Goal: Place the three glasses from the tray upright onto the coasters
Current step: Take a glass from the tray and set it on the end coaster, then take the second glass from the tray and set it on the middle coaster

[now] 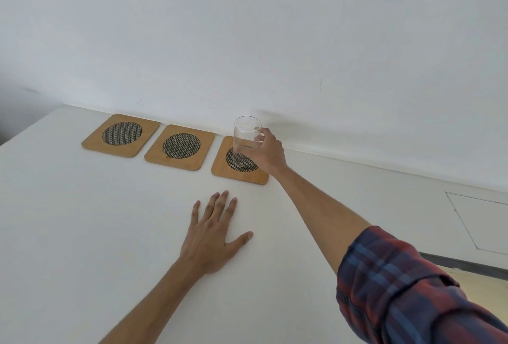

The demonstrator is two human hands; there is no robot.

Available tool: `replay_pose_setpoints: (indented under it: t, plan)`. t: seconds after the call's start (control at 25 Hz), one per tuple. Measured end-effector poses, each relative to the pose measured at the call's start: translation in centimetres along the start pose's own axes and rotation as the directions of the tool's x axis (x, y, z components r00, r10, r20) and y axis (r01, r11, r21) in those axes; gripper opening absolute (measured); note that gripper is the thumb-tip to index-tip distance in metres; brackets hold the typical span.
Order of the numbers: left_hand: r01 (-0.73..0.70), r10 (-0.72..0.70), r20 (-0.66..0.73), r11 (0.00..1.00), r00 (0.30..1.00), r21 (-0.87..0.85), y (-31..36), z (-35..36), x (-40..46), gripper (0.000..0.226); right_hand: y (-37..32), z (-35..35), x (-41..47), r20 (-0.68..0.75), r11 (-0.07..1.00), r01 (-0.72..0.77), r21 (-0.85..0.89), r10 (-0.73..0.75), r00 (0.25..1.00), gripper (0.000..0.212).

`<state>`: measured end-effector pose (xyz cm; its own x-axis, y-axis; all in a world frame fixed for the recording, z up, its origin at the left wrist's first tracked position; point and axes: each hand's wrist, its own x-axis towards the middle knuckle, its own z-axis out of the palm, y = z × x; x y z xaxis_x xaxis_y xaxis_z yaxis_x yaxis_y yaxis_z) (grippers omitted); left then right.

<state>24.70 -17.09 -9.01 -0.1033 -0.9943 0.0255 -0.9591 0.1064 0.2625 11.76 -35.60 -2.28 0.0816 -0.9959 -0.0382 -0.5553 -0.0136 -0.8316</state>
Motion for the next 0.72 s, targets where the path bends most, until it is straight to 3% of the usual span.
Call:
replay_pose_setpoints:
  t: [0.12,0.24,0.32,0.48,0.6,0.72]
  plan:
    - [-0.004,0.004,-0.007,1.0,1.0,0.003,0.1,-0.1,0.0,0.087,0.3,-0.6,-0.6,0.08,0.999,-0.01,-0.047,0.013,0.997,0.103]
    - [0.001,-0.002,-0.019,1.0,1.0,-0.015,0.3,-0.2,-0.2,0.087,0.7,-1.6,-2.1,0.087,0.996,0.003,-0.086,0.004,0.996,0.102]
    - [0.009,-0.009,-0.041,1.0,0.999,-0.001,0.6,-0.6,-0.4,0.087,0.9,-2.9,-3.7,0.073,0.997,0.026,-0.074,-0.02,0.997,0.089]
    - [-0.032,0.038,-0.199,0.999,0.979,0.032,2.2,-1.4,-1.8,0.064,2.0,-7.1,-8.2,0.019,0.994,0.106,-0.001,-0.106,0.994,0.036]
    - [0.03,-0.045,-0.282,0.998,0.958,-0.057,4.4,-1.6,-4.1,0.038,3.2,-10.7,-13.3,0.001,0.989,0.142,-0.028,-0.142,0.99,0.024]
    - [0.052,-0.098,-0.318,0.987,0.943,-0.149,8.1,-1.9,-7.2,0.028,5.1,-14.7,-19.3,0.031,0.978,0.159,-0.137,-0.156,0.987,0.021]
